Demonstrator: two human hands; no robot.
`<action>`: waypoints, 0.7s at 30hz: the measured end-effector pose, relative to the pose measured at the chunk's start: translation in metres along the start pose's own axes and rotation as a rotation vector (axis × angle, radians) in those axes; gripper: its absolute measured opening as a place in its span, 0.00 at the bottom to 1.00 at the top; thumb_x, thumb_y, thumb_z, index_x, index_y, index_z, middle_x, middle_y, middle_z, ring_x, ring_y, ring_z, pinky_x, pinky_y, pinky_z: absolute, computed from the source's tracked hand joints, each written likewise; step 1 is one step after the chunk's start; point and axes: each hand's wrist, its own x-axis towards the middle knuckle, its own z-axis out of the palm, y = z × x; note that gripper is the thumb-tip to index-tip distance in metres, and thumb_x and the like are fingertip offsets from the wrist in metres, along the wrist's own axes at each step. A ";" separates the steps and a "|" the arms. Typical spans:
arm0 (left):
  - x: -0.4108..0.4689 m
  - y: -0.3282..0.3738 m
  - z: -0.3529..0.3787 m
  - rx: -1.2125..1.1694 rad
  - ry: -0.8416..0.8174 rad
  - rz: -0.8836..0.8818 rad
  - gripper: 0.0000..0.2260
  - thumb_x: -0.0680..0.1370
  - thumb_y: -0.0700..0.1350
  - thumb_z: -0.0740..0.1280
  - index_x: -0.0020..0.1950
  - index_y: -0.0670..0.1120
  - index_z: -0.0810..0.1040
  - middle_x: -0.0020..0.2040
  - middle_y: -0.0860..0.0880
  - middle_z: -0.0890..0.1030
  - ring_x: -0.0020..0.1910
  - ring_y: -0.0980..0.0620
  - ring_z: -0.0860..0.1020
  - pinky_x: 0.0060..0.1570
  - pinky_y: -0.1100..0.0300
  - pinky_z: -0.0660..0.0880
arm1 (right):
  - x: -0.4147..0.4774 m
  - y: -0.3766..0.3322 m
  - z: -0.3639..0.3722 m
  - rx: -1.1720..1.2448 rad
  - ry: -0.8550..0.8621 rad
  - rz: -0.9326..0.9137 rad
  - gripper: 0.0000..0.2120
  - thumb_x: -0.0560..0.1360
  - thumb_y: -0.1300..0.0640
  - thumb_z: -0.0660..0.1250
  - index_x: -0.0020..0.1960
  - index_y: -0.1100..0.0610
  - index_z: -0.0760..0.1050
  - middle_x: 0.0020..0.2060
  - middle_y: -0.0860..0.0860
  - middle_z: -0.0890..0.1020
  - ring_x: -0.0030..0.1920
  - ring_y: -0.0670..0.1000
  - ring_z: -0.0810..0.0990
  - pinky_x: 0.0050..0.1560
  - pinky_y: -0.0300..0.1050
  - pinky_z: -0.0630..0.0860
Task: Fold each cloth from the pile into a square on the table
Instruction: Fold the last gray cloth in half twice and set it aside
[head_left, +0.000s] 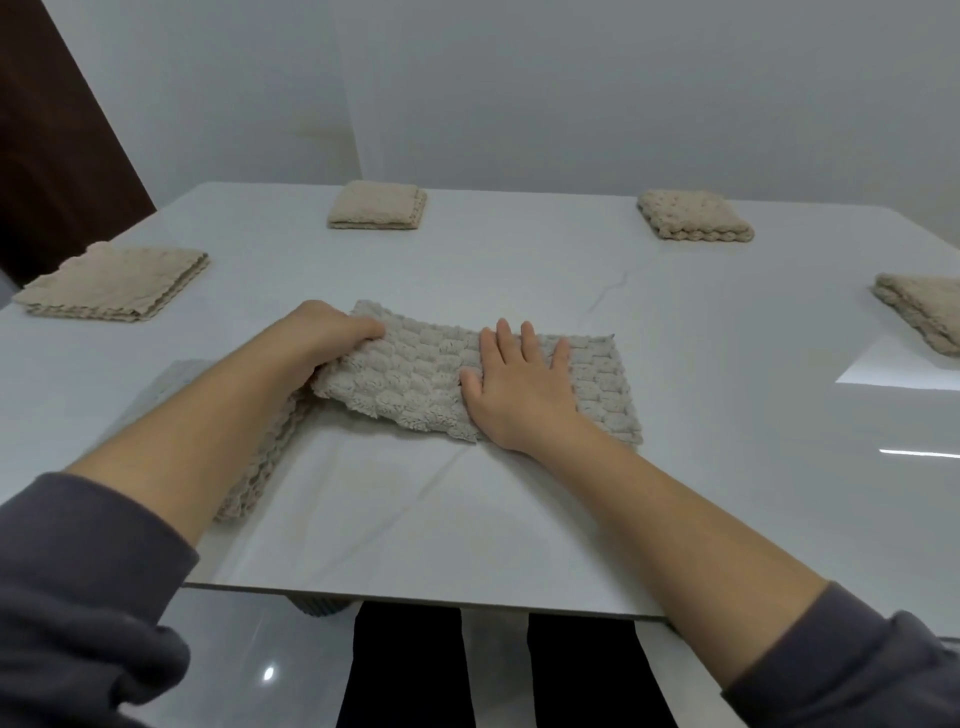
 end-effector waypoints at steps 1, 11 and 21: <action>-0.001 0.002 -0.002 0.014 -0.009 0.007 0.18 0.74 0.54 0.71 0.53 0.40 0.77 0.48 0.45 0.80 0.41 0.47 0.79 0.37 0.59 0.71 | 0.000 0.000 -0.002 0.014 -0.014 -0.003 0.30 0.82 0.43 0.41 0.80 0.56 0.43 0.79 0.53 0.44 0.78 0.57 0.39 0.74 0.65 0.37; -0.054 0.073 0.010 -0.381 -0.412 0.075 0.12 0.76 0.56 0.65 0.46 0.47 0.77 0.41 0.47 0.82 0.39 0.48 0.81 0.48 0.51 0.79 | -0.014 0.012 -0.064 1.382 -0.060 0.159 0.26 0.81 0.45 0.56 0.70 0.63 0.68 0.65 0.60 0.76 0.63 0.61 0.76 0.62 0.58 0.75; -0.070 0.059 0.072 -0.525 -0.208 0.329 0.05 0.79 0.41 0.61 0.46 0.43 0.76 0.39 0.47 0.78 0.33 0.51 0.77 0.41 0.54 0.78 | -0.022 0.068 -0.070 1.575 -0.152 0.395 0.05 0.77 0.59 0.62 0.51 0.58 0.75 0.38 0.55 0.80 0.35 0.52 0.80 0.30 0.42 0.78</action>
